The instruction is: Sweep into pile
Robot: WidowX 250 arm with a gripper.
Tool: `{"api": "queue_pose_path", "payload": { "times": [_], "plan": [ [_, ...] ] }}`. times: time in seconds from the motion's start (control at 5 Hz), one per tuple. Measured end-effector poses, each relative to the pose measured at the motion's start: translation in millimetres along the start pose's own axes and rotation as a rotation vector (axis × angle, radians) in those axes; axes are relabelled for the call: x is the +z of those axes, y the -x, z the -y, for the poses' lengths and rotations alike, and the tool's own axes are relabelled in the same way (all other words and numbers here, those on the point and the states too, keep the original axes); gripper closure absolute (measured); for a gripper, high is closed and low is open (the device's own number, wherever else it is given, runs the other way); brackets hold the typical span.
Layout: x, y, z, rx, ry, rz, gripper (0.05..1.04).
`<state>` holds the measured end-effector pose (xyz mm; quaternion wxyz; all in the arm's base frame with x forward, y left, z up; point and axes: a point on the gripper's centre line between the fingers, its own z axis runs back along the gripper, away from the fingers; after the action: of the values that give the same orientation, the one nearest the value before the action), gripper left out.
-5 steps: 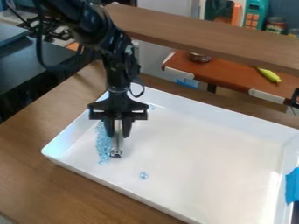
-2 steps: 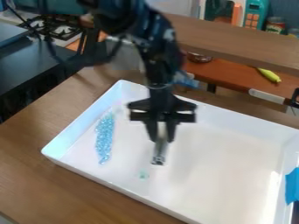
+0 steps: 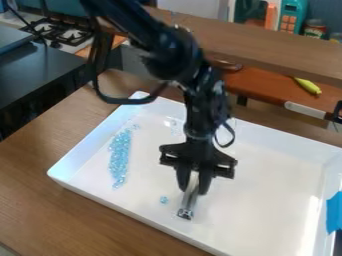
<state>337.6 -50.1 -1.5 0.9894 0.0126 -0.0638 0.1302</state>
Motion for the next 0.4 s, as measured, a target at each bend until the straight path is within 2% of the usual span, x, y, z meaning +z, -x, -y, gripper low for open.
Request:
{"api": "queue_pose_path", "payload": {
  "times": [0.2, 0.4],
  "plan": [
    [-3, -2, -6, -0.014, -0.029, 0.009, 0.756],
    [-3, 3, -30, -0.003, -0.052, -0.012, 0.756]
  ]
}}
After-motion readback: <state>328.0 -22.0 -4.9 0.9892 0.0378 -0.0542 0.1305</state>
